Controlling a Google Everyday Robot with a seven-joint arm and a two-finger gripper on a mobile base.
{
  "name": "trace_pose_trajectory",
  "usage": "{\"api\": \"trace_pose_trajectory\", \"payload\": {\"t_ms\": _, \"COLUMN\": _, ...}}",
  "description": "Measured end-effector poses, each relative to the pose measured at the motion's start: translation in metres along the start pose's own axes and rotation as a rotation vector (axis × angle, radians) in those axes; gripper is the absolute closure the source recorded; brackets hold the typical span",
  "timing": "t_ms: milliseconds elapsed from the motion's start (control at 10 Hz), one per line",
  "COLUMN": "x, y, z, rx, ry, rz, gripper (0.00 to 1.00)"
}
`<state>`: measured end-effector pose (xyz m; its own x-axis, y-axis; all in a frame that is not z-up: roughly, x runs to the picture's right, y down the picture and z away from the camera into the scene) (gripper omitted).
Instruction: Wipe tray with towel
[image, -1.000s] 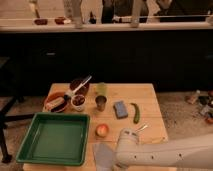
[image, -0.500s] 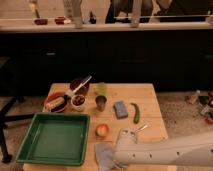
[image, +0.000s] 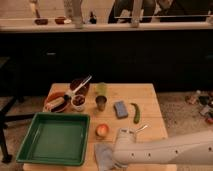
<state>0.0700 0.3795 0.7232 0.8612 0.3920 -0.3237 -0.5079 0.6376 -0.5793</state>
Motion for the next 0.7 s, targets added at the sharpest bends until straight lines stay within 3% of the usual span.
{"api": "trace_pose_trajectory", "payload": {"t_ms": 200, "x": 0.000, "y": -0.002, "z": -0.015, "rx": 0.025, "ry": -0.040, "rz": -0.005, "gripper": 1.00}}
{"api": "trace_pose_trajectory", "payload": {"t_ms": 600, "x": 0.013, "y": -0.010, "z": -0.099, "rx": 0.124, "ry": -0.204, "rz": -0.003, "gripper": 1.00}}
{"api": "trace_pose_trajectory", "payload": {"t_ms": 700, "x": 0.013, "y": -0.011, "z": -0.115, "rx": 0.126, "ry": -0.229, "rz": -0.009, "gripper": 1.00}}
